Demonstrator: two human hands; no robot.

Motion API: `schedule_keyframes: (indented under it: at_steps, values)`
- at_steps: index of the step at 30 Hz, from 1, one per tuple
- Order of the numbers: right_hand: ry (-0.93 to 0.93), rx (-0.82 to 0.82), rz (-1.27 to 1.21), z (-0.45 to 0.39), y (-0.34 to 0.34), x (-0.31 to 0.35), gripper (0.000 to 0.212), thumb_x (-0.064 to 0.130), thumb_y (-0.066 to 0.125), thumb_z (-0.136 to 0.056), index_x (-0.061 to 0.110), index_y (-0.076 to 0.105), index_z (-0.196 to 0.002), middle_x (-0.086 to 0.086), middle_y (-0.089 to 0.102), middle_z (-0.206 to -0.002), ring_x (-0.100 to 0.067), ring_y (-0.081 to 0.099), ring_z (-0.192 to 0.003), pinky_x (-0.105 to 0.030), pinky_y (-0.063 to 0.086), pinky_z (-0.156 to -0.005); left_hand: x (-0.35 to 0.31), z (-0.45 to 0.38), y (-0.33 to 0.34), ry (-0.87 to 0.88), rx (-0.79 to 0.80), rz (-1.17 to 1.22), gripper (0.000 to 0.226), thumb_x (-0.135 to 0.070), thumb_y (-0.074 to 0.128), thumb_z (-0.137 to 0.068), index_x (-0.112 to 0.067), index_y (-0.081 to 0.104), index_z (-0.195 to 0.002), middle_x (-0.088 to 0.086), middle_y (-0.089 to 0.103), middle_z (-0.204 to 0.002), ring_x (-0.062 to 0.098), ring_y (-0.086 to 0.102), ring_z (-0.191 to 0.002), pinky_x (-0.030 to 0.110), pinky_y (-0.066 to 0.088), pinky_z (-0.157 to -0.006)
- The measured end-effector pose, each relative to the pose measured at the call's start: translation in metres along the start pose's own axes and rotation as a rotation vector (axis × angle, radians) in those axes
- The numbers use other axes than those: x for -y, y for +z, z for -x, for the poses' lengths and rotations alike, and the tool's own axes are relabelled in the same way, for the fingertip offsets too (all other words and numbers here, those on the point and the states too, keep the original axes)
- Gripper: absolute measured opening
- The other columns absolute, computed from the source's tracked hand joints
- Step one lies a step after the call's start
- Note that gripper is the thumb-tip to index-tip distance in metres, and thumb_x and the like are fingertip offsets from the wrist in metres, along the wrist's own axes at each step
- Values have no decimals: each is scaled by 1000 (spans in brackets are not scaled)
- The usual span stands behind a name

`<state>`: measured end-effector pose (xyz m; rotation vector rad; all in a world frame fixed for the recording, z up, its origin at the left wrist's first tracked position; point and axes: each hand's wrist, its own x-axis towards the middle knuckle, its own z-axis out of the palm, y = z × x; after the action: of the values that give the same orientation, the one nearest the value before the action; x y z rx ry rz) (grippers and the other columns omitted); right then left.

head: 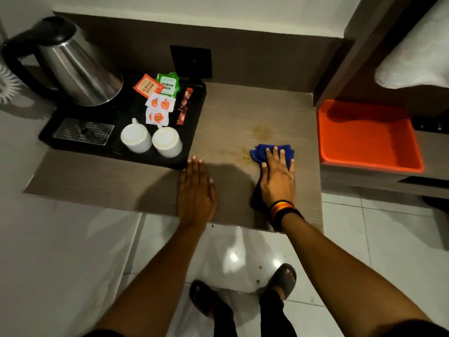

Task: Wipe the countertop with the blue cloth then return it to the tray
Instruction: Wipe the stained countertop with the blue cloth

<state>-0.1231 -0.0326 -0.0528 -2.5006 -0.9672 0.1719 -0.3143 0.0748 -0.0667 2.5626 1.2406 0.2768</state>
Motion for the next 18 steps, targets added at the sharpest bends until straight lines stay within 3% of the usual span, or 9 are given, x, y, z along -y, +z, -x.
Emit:
schedule_keyframes:
  at_steps: [3, 6, 9, 15, 18]
  values:
    - [90, -1, -240, 16, -8, -10, 48, 38, 29, -106, 28, 28, -153, 1, 27, -161, -21, 14, -151, -42, 17, -124, -2, 0, -4, 1, 14, 6, 66, -38, 19, -106, -5, 19, -163, 16, 20, -173, 28, 16, -162, 48, 18, -132]
    - [195, -50, -289, 0, -2, -6, 47, 40, 28, -106, 30, 29, -152, 0, 26, -162, -24, 14, -151, -43, 18, -123, 0, 1, -2, -3, 16, 17, 67, -39, 21, -106, -6, 15, -164, 15, 16, -174, 27, 14, -162, 48, 15, -133]
    - [47, -25, -207, -37, 12, 21, 47, 33, 28, -106, 21, 32, -152, -2, 31, -160, -18, 17, -151, -43, 9, -125, 1, -1, 1, 0, 6, 11, 68, -39, 21, -105, -6, 14, -164, 16, 16, -173, 28, 14, -162, 47, 15, -133]
    - [-461, 214, 32, -12, 29, 44, 48, 34, 38, -102, 33, 31, -150, 7, 28, -161, -17, 15, -151, -45, 8, -124, -1, 1, -2, 18, 32, -35, 67, -37, 19, -105, -4, 17, -163, 18, 18, -173, 29, 15, -162, 48, 18, -132]
    - [-475, 204, 111, 6, 9, 3, 48, 33, 37, -103, 34, 31, -150, 9, 27, -161, -13, 15, -151, -46, 14, -124, -1, 1, -6, 12, 40, -2, 66, -35, 24, -106, -4, 16, -163, 17, 18, -173, 28, 14, -162, 47, 15, -133]
